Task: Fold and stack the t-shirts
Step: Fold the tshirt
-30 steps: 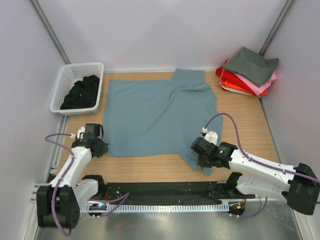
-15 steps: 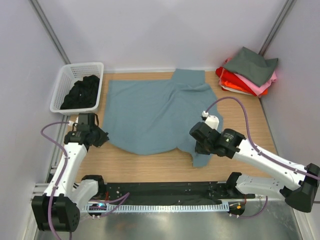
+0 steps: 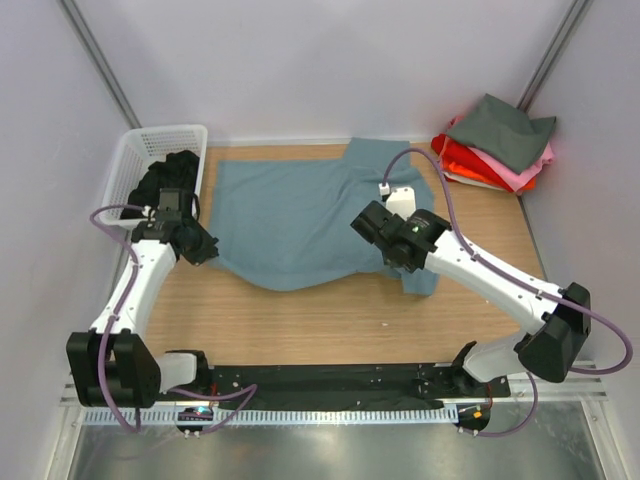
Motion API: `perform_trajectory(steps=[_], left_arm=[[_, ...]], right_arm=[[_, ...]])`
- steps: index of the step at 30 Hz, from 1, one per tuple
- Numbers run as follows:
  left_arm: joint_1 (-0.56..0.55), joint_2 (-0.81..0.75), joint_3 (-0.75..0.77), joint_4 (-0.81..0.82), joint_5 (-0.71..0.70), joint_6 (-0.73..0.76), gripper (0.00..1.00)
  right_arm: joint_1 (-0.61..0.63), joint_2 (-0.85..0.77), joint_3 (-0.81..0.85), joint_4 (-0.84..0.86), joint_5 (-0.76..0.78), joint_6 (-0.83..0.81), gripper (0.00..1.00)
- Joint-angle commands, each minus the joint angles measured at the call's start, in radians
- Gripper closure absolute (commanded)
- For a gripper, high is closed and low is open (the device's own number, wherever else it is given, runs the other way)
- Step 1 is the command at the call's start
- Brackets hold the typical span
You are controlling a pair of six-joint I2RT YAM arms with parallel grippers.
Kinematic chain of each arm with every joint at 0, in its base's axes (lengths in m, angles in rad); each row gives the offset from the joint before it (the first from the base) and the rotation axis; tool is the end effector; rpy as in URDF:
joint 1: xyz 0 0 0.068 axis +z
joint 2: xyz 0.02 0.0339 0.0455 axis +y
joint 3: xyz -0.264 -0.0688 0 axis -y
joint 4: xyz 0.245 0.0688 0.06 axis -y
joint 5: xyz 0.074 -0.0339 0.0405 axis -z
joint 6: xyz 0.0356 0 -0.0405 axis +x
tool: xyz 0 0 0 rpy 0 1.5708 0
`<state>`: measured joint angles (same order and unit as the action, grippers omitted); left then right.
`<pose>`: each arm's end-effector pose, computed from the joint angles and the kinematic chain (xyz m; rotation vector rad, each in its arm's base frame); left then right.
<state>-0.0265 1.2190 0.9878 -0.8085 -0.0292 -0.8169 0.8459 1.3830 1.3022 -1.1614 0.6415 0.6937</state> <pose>0.2367 -0.0052 0.2691 -1.0235 2.4265 -0.2581 0.1836 0.1751 0.3159 -0.0517 2.4543 -0.3019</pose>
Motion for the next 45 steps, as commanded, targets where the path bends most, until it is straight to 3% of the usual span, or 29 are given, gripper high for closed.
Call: perform_trajectory(steps=[1, 14, 28, 38, 45], left_arm=[[-0.001, 0.049, 0.077, 0.026, 0.014, 0.032, 1.0], [0.0, 0.29, 0.202, 0.062, -0.011, 0.042, 1.0], [0.0, 0.523, 0.443, -0.032, -0.097, 0.074, 1.0], [0.0, 0.674, 0.545, -0.067, -0.113, 0.099, 1.0], [0.002, 0.714, 0.557, -0.066, -0.124, 0.096, 1.0]], right_arm=[[-0.076, 0.011, 0.072, 0.008, 0.086, -0.135, 0.99], [-0.237, 0.168, 0.175, 0.167, -0.089, -0.424, 0.99], [-0.33, 0.418, 0.342, 0.241, -0.195, -0.645, 0.99], [-0.341, 0.603, 0.425, 0.331, -0.088, -0.792, 0.99], [-0.341, 0.643, 0.457, 0.393, -0.048, -0.872, 0.99]])
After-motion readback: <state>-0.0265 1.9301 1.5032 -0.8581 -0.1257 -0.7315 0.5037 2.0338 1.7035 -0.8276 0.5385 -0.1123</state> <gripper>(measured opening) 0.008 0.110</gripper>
